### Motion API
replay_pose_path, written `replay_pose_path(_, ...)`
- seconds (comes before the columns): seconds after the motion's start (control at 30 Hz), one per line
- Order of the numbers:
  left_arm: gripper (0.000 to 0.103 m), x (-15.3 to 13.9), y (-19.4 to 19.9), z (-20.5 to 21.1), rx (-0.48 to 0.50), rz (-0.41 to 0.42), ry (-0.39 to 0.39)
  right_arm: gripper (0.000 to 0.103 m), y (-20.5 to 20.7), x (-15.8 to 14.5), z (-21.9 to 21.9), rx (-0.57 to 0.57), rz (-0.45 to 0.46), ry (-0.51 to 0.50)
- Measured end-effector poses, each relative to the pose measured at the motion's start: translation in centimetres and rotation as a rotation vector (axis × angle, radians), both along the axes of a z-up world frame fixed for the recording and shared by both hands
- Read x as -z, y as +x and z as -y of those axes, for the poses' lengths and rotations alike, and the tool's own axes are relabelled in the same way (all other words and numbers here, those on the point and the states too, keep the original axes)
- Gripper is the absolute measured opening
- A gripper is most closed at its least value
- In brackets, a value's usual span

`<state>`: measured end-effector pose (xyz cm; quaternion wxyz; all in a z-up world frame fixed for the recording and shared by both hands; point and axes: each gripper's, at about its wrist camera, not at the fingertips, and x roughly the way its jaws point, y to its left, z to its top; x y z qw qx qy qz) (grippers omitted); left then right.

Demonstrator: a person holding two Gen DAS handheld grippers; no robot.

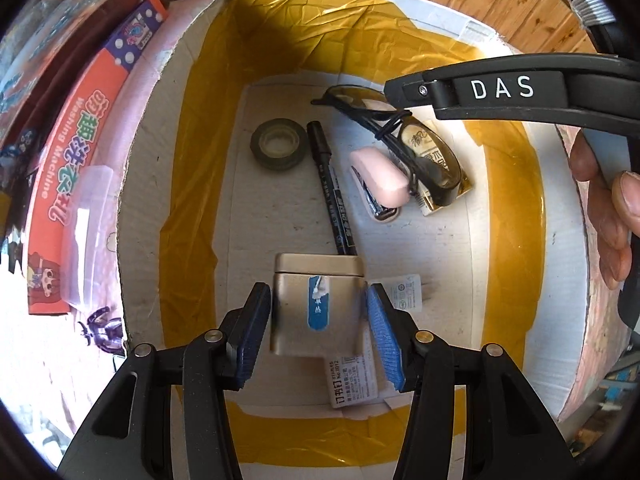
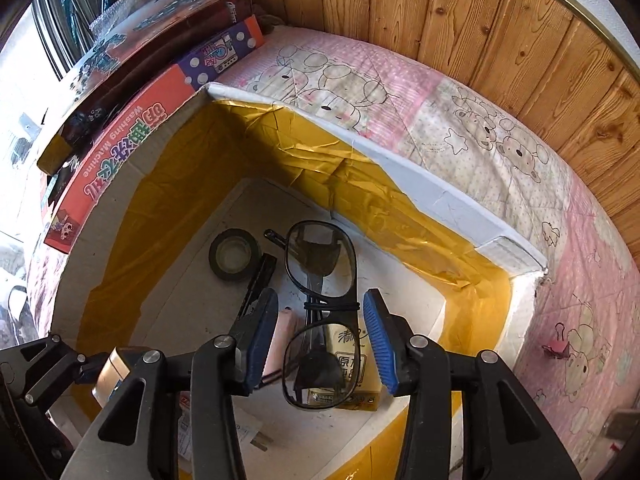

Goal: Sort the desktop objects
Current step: 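Open both tools to drop the tin box and glasses into the box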

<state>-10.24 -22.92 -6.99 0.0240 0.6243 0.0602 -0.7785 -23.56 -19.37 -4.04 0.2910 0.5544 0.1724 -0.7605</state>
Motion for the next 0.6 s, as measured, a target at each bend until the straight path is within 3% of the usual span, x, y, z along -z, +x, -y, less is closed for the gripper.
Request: replay_pose_path(0.6,0.055,-4.6,2.5,-1.0,0.004,-0.038,-0.052,0.054,3.5,-4.7,-4.6,-0.025,-0.005,-0.118)
